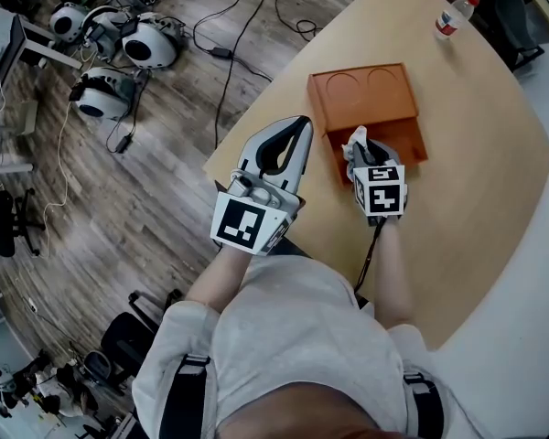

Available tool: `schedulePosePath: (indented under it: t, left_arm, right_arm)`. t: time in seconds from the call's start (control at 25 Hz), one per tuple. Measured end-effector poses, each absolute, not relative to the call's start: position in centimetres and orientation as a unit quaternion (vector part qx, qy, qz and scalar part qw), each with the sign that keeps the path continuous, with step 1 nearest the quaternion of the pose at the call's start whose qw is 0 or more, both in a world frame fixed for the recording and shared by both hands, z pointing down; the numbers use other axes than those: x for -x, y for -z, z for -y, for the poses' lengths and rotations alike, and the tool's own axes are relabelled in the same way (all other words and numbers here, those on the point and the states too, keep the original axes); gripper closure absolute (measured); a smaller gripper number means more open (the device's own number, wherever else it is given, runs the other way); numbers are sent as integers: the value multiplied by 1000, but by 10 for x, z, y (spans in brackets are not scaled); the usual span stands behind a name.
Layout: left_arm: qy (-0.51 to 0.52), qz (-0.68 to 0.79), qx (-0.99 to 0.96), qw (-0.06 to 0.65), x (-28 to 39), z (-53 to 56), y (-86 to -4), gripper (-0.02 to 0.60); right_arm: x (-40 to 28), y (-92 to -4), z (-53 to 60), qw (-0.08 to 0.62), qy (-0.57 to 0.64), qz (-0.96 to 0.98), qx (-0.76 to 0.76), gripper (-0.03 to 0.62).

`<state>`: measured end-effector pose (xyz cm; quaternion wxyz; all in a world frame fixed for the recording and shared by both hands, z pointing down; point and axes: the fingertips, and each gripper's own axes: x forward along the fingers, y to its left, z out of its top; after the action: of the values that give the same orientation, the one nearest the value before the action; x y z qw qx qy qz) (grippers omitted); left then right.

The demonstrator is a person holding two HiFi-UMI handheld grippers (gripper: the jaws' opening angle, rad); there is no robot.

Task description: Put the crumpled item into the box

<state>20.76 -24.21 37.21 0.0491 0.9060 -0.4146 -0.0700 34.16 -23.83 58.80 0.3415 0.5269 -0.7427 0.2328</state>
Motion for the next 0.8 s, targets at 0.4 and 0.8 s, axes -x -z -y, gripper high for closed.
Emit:
schedulePosePath:
  t: [0.4, 0.8]
  left_arm:
    - [68, 424, -902, 50, -195, 246, -373, 568]
    - [69, 428, -900, 50, -188, 247, -372, 568]
  right_arm:
    - [-334, -609, 235, 439, -240, 720, -481, 510]
    - [-333, -614, 234, 472, -231, 708, -472, 502]
